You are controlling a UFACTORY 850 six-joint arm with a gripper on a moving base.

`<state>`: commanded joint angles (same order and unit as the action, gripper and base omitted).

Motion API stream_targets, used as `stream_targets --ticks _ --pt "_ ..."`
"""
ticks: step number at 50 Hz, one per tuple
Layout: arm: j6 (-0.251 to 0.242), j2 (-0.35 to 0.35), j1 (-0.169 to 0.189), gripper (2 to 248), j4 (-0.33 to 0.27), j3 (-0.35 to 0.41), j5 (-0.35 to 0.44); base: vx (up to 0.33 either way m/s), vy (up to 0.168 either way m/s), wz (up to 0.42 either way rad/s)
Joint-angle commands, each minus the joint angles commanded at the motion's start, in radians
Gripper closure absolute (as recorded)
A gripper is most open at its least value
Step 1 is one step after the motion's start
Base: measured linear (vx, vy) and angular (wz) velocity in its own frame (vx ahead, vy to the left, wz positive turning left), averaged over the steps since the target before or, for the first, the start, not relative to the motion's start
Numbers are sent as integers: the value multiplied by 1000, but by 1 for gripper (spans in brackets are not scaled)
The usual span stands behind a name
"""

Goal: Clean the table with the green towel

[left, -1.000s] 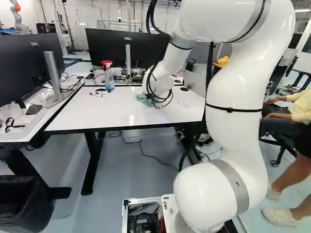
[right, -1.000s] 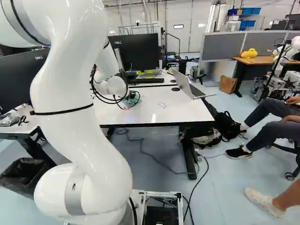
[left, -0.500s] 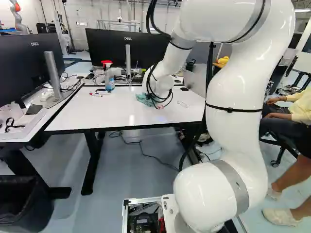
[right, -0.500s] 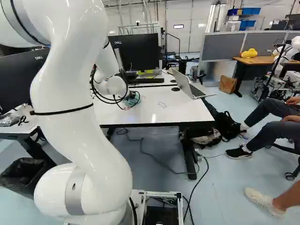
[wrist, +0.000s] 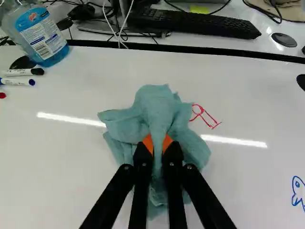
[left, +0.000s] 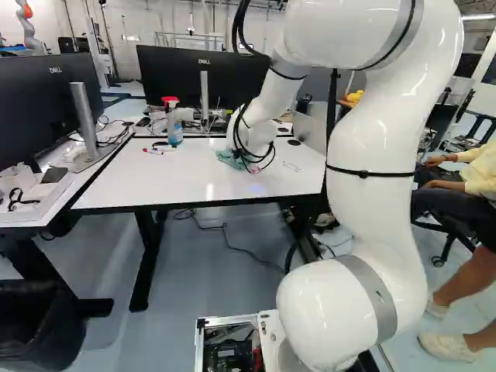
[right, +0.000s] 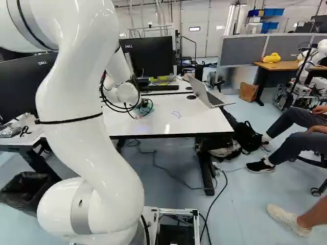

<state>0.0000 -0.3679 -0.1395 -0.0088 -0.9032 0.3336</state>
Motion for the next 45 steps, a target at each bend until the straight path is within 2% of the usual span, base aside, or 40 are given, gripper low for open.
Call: stream_targets --ticks 35,45 --pt "0 -115 74 210 0 -147 0 0 0 0" --pt "0 -125 99 210 0 -160 0 0 0 0"
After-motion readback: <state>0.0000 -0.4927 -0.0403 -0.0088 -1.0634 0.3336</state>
